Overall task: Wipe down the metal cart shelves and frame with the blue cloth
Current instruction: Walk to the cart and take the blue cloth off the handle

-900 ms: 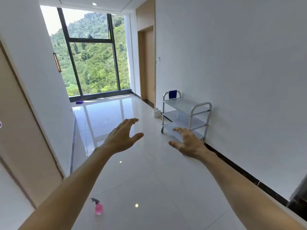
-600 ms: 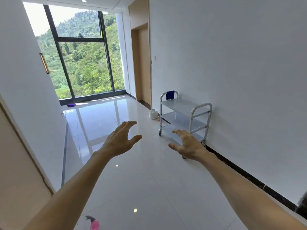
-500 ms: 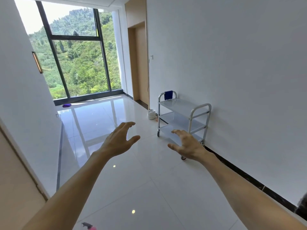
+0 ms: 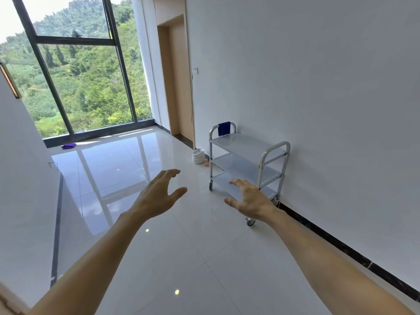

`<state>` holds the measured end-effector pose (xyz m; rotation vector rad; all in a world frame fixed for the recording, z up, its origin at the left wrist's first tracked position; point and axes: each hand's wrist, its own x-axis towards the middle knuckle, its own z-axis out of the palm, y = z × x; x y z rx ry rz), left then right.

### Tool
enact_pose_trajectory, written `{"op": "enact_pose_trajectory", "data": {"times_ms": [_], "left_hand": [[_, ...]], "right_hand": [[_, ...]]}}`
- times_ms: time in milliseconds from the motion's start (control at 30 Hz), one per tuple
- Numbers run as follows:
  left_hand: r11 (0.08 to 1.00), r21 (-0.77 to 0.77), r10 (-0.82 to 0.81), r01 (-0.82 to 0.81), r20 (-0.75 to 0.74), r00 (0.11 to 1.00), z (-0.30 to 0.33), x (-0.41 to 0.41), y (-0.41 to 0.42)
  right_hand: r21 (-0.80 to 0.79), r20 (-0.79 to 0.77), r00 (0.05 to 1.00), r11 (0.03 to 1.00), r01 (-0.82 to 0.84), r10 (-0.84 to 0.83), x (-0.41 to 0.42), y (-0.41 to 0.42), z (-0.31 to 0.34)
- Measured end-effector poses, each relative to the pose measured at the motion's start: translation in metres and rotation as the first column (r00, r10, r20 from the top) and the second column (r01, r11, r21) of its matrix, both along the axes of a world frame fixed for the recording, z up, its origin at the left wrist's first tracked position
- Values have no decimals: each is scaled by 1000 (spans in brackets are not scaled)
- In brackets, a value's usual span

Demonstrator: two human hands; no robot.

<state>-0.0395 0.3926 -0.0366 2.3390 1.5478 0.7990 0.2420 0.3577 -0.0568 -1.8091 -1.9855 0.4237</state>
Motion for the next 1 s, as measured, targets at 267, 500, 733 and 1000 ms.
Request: {"op": "enact_pose_trajectory", "data": {"times_ms": [267,500,733,1000], "left_hand": [[1000,-8,23,-23,10,1000,3,23,152],[999,-10,35,-35,27,999,-3,38,271],[999,-15,47,-46,46,998,-18,38,388],[1000,-17,-10,11,60,998,-36,28,556]], "right_hand": [[28,-50,998,999,-43,44,18,161,-2],[16,-70,995,997,-73,74,37,288,-2],[2,-68,994,996,-87,87,46,404,-15],[-12,-80,995,998,-60,59,30,563,-37]]}}
